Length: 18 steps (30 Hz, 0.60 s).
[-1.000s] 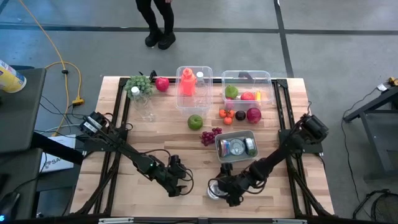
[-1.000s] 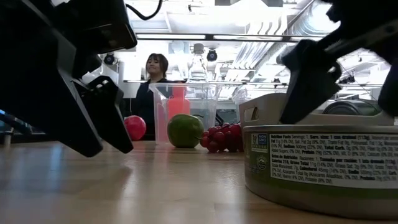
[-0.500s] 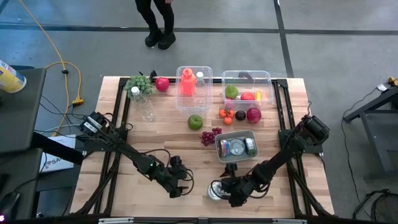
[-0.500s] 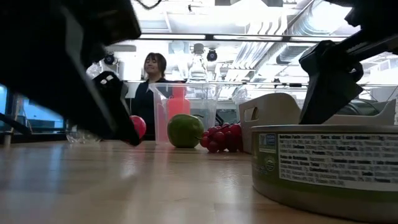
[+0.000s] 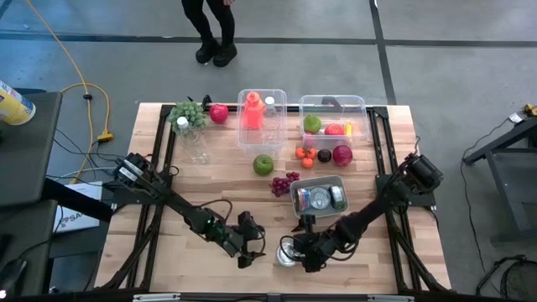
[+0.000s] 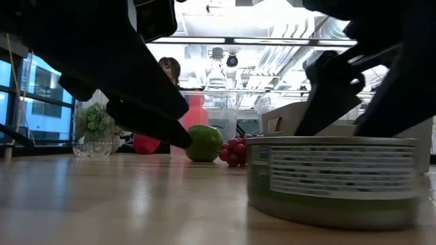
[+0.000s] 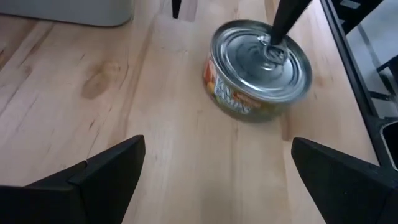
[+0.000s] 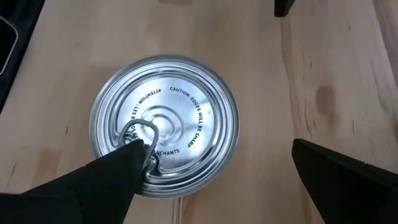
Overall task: Pick & Place Food Item
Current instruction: Put the green tuna can into the gray bin
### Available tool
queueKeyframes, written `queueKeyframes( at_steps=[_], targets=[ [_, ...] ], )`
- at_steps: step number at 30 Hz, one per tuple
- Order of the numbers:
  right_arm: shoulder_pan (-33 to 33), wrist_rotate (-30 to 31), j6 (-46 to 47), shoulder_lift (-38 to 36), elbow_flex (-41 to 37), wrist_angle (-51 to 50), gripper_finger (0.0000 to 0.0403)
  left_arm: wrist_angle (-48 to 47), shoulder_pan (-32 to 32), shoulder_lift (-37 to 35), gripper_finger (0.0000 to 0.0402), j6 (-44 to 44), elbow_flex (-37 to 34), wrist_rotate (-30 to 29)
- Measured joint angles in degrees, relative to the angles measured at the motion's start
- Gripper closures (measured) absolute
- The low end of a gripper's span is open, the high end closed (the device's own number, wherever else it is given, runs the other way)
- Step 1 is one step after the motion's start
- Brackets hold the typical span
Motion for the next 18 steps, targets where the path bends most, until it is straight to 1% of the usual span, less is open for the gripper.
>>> queueKeyframes(
  at_steps=[4,9,13,18],
  targets=[
    [-1.8,-0.9,-2.4,1.4,0.1,2.7,0.0005,0.4,0.1,0.0,0.0004,0.0,0.0,0.0],
    [-4.3,-4.7,-7.1,2.3,0.1,6.0,0.0005,1.2,0.2,0.0,0.0004,-0.1,0.0,0.1],
    [-6.6,-4.9,-8.3,2.4,0.1,7.0,0.0005,3.1,0.2,0.0,0.0004,-0.1,0.0,0.1],
    [-8.7,-4.6,-8.3,2.4,0.1,7.1,0.0005,7.9,0.5,0.0,0.0004,-0.2,0.0,0.1]
  ],
)
